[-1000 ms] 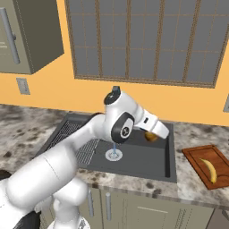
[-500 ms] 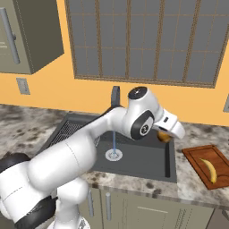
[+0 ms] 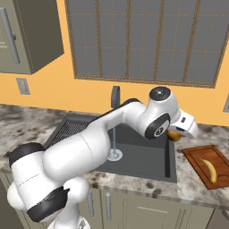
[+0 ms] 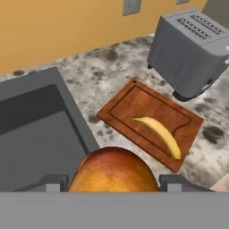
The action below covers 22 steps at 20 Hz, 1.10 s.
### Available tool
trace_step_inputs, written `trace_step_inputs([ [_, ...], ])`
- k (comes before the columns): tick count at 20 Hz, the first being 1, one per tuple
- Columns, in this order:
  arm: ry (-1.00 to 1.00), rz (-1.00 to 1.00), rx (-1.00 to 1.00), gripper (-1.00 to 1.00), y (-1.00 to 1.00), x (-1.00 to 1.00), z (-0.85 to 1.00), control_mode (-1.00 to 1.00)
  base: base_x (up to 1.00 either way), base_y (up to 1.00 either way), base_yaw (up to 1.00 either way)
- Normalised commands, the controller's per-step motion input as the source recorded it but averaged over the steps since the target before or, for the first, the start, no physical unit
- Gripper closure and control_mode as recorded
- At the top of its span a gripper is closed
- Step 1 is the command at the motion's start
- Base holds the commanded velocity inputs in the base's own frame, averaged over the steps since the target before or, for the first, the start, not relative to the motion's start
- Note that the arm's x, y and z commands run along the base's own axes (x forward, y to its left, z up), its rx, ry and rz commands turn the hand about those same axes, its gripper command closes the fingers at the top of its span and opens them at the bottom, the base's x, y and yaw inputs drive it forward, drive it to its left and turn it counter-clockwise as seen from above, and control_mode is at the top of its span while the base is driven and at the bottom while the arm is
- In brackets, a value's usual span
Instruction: Pick the mango, banana from the sink and place them on the cutting board to airdry. Then turn off the sink faucet.
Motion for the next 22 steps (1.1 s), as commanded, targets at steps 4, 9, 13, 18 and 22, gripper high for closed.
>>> trace_step_inputs([
  [4,0.0,0.07,0.02,1.0,-0.36,0.2,-0.02,-1.0,0.0,0.0,0.0],
  [9,0.0,0.07,0.01,1.0,-0.28,0.27,-0.09,-1.0,0.0,0.0,0.0],
  [13,0.0,0.07,0.0,1.0,-0.23,0.37,-0.14,-1.0,0.0,0.0,0.0],
  [18,0.04,0.03,0.0,1.0,-0.19,0.34,-0.24,-1.0,0.0,0.0,0.0],
  [22,0.08,0.0,0.0,1.0,-0.21,0.26,-0.28,-1.0,0.0,0.0,0.0],
])
